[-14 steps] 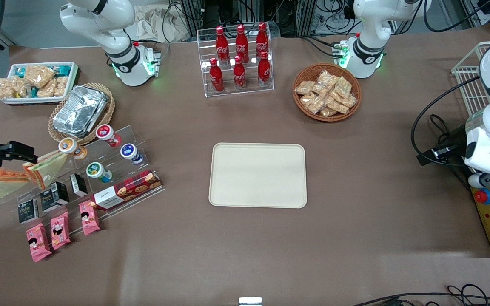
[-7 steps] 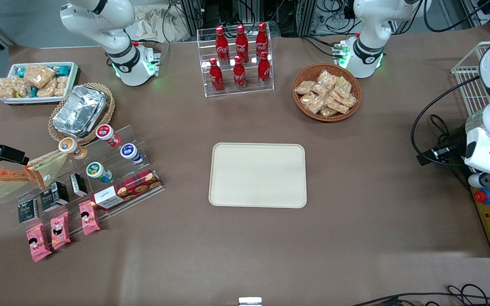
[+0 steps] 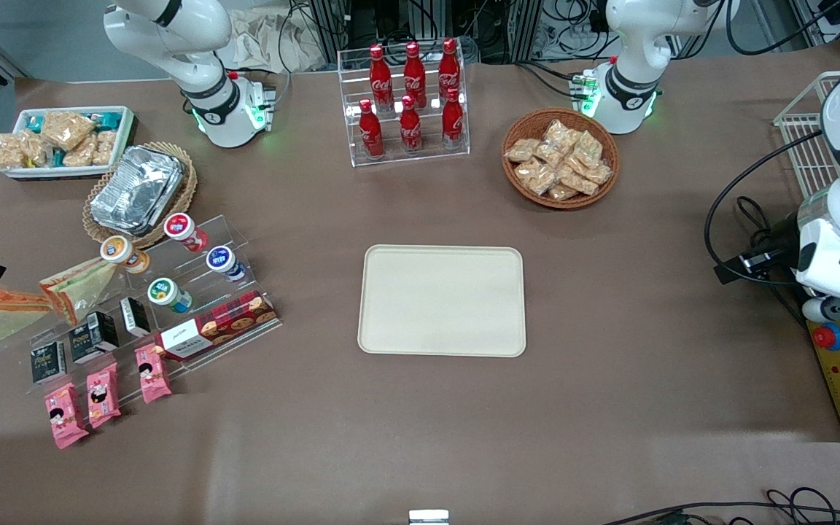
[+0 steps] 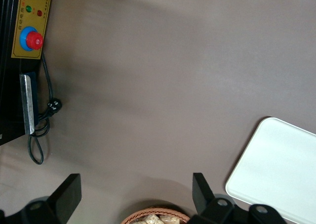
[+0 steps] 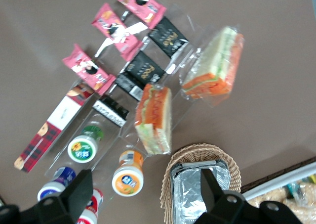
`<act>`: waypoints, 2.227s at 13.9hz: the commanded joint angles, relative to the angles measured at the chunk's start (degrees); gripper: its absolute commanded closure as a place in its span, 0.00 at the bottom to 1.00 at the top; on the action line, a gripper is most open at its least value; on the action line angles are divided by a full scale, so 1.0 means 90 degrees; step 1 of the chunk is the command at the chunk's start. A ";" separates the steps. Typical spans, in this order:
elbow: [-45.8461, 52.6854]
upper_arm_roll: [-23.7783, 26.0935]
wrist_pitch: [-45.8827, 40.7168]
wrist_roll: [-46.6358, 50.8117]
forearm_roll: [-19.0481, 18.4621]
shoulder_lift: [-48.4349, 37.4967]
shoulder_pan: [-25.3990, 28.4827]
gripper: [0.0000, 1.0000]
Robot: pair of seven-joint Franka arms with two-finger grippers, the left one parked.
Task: Place sandwich on tray
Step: 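Close the right gripper on a plastic-wrapped triangular sandwich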
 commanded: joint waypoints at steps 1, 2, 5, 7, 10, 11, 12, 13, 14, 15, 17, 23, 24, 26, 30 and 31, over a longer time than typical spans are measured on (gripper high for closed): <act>-0.0010 -0.0027 0.0060 0.0717 0.0250 0.0222 -0.0271 0.03; -0.0011 -0.0017 0.0118 0.1175 0.0270 0.0272 -0.0349 0.03; -0.0011 -0.0027 0.0382 0.2008 0.0456 0.0477 -0.0583 0.03; -0.0001 -0.0027 0.0586 0.1933 0.0486 0.0613 -0.0682 0.02; -0.0011 -0.0027 0.1016 0.1951 0.0495 0.0915 -0.0799 0.02; -0.0049 -0.0027 0.1143 0.1952 0.0495 0.1023 -0.0877 0.02; -0.0146 -0.0027 0.1280 0.1961 0.0534 0.1043 -0.0945 0.02; -0.0215 -0.0027 0.1349 0.1952 0.0554 0.1073 -0.0975 0.02; -0.0254 -0.0027 0.1378 0.1932 0.0534 0.1121 -0.1014 0.02; -0.0216 -0.0027 0.1437 0.1922 0.0554 0.1296 -0.1140 0.02; -0.0245 -0.0017 0.1505 0.1893 0.0554 0.1375 -0.1219 0.02; -0.0284 -0.0007 0.1691 0.1854 0.0689 0.1561 -0.1239 0.02; -0.0284 -0.0007 0.1711 0.1854 0.0758 0.1600 -0.1239 0.02; -0.0284 -0.0007 0.1837 0.1844 0.0778 0.1707 -0.1249 0.02; -0.0333 -0.0007 0.1964 0.1805 0.0983 0.1795 -0.1336 0.04; -0.0372 0.0012 0.2061 0.1718 0.1013 0.1795 -0.1385 0.09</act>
